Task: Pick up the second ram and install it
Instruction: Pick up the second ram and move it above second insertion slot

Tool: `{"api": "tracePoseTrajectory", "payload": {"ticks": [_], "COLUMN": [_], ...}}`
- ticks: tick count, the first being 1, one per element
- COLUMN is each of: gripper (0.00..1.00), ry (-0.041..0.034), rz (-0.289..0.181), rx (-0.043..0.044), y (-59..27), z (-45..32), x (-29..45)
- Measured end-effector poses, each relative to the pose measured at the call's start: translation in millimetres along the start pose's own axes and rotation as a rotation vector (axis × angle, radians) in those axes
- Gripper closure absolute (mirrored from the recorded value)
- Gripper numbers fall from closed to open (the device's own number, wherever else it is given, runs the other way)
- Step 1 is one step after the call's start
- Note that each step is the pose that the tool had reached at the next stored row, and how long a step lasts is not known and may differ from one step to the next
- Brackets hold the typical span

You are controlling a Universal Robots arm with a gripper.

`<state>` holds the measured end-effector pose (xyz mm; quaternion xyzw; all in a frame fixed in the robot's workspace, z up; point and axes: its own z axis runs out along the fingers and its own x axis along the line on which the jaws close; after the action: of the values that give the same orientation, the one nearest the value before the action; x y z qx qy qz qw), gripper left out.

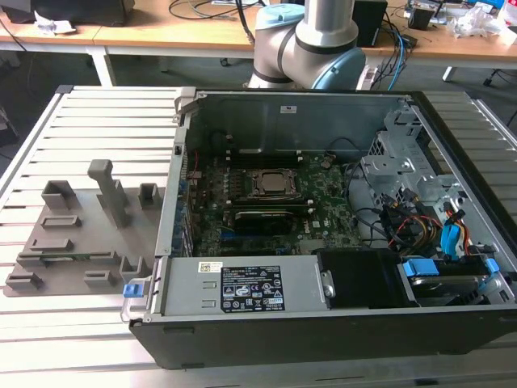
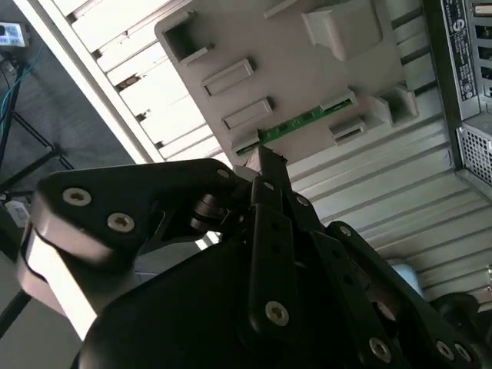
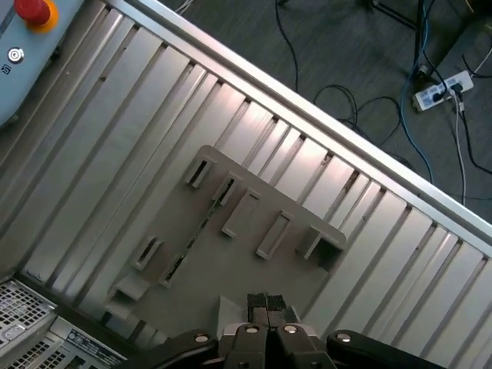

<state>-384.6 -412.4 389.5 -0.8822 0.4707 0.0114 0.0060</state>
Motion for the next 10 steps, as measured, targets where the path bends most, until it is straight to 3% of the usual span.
{"api": "tracePoseTrajectory", "payload": {"ticks": [7,10], "gripper": [0.89,0.89], "ry": [0.0000,-0.0001], "rz": [-0.087,-0.147], "rx": [-0.0022,-0.0037], "y": [0.0,0.0], "z": [0.0,0.0], "x": [0.0,0.0]}}
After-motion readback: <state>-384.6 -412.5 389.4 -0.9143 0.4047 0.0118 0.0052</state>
